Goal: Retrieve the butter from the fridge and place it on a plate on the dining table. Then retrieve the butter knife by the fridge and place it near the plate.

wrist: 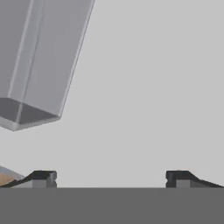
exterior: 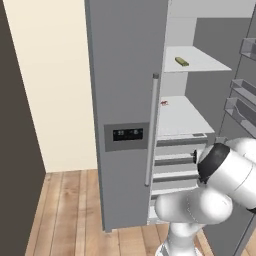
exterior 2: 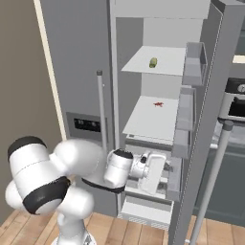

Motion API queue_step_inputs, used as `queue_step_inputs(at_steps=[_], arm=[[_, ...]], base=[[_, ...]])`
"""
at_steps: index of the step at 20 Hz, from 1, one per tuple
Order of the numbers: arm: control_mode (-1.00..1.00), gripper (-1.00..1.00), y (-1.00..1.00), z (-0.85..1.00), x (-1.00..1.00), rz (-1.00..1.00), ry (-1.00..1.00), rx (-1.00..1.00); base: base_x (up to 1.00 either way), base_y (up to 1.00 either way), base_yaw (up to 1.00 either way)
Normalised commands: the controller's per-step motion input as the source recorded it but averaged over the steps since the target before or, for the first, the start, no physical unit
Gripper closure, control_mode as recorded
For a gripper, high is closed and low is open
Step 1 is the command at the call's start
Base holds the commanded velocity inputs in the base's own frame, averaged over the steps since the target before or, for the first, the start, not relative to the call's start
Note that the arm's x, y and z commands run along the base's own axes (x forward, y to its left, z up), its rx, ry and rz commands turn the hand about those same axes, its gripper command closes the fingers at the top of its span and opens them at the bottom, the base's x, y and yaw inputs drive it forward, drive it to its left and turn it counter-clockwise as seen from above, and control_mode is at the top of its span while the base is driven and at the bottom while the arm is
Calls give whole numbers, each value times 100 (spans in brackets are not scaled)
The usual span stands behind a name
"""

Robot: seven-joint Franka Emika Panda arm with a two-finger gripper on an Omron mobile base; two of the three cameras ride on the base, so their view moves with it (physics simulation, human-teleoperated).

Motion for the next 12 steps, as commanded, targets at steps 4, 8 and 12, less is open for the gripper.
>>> queue_step_inputs(at_steps=[4, 8, 12], arm=[[-100, -100, 100, 19, -15, 17, 4, 4], [-100, -100, 95, 76, 0, 24, 3, 25], [-100, -100, 47, 100, 2, 23, 12, 43]], base=[[0, 0, 0], [0, 0, 0], [0, 0, 0]])
